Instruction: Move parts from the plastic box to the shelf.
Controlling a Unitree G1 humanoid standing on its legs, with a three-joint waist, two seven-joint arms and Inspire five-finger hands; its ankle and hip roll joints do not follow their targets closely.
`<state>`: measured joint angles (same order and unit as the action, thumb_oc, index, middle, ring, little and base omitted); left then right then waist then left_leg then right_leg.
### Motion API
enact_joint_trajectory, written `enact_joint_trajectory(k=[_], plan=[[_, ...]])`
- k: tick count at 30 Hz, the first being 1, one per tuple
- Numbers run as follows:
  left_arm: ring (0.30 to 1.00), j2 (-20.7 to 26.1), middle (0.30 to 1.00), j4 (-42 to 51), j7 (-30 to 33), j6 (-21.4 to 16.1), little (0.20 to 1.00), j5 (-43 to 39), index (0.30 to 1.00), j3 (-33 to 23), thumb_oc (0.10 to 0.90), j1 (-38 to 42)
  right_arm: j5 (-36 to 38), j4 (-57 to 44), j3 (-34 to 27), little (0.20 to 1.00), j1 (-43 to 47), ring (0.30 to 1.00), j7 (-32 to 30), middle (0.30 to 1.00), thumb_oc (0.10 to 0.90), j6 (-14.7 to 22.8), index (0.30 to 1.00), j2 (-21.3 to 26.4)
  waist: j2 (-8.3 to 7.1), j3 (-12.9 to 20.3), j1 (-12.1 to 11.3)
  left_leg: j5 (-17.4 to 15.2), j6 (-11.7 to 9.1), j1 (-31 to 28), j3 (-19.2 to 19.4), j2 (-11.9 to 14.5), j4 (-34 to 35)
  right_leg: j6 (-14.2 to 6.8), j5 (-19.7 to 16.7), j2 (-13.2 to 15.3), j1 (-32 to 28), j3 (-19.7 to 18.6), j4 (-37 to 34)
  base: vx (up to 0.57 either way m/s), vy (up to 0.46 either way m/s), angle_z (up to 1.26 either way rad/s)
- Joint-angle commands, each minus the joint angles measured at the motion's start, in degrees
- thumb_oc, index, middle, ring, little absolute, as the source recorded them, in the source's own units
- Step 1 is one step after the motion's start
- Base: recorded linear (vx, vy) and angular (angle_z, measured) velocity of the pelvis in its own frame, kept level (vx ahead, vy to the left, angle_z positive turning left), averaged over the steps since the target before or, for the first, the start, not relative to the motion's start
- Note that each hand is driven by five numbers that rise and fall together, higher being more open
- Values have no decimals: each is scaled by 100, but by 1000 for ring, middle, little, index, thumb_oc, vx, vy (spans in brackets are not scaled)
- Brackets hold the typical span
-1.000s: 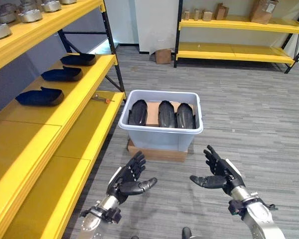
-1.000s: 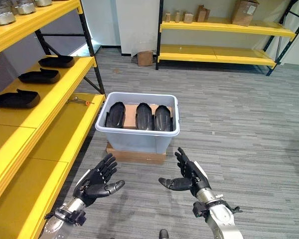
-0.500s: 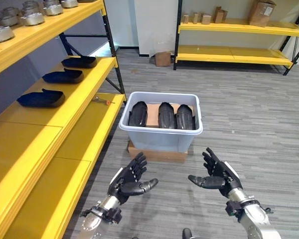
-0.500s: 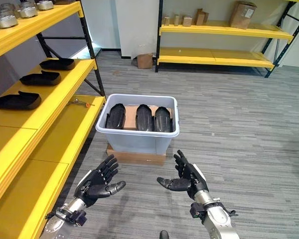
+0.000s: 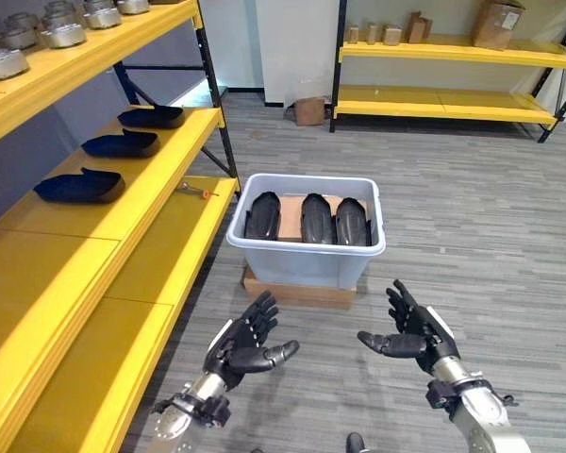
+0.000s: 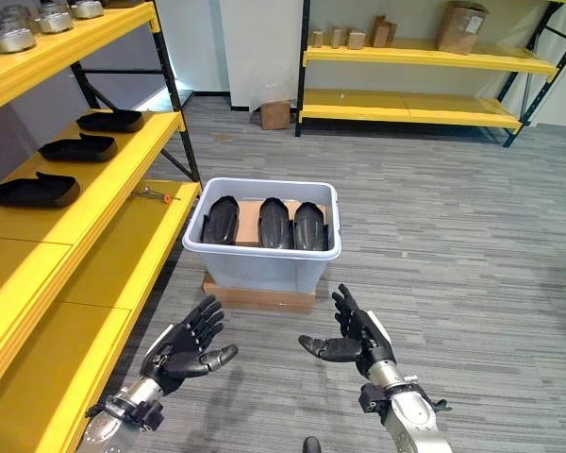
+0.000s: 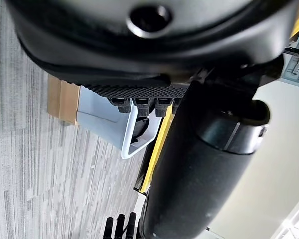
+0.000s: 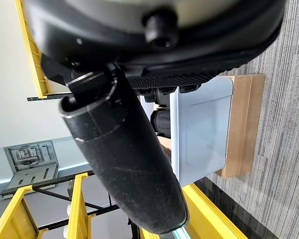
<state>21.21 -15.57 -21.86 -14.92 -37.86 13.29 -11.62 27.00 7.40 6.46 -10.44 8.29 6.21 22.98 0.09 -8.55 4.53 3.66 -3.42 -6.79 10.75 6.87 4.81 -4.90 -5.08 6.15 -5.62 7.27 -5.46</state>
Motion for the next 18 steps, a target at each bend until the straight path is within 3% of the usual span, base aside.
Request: enact_joint_trajectory(k=[1,15,16,18], plan=[[1000,134,1000,449,-176,-414,1000,-144,1000,-205,900,470,81,-239,-246,1000,520,1000,132,1000,900,686,1000,51,-93,114,-6,-515,153,-129,-4,-164,19,-26,693,-40,-218,443,276,47,84,0],[1000,27,1000,55,-284,-545,1000,-222,1000,-236,900,549,120,-370,-215,1000,620,1000,15,1000,900,926,1000,-60,-127,35,61,-778,443,-21,-24,-379,-349,-101,937,116,-2,136,1057,26,145,3],[1000,-12,1000,-196,-271,-514,1000,-170,1000,-274,900,715,32,-357,-222,1000,741,1000,-128,1000,900,1133,1000,-89,-97,-121,114,-862,714,65,104,-511,-508,-232,802,310,472,108,2109,-36,326,-2],[1000,-26,1000,-397,-326,-623,1000,-74,1000,-192,900,777,33,-350,-260,1000,784,1000,-88,1000,900,1261,1000,-110,-114,-200,135,-941,802,63,231,-530,-578,-319,464,434,827,111,2754,6,200,12]])
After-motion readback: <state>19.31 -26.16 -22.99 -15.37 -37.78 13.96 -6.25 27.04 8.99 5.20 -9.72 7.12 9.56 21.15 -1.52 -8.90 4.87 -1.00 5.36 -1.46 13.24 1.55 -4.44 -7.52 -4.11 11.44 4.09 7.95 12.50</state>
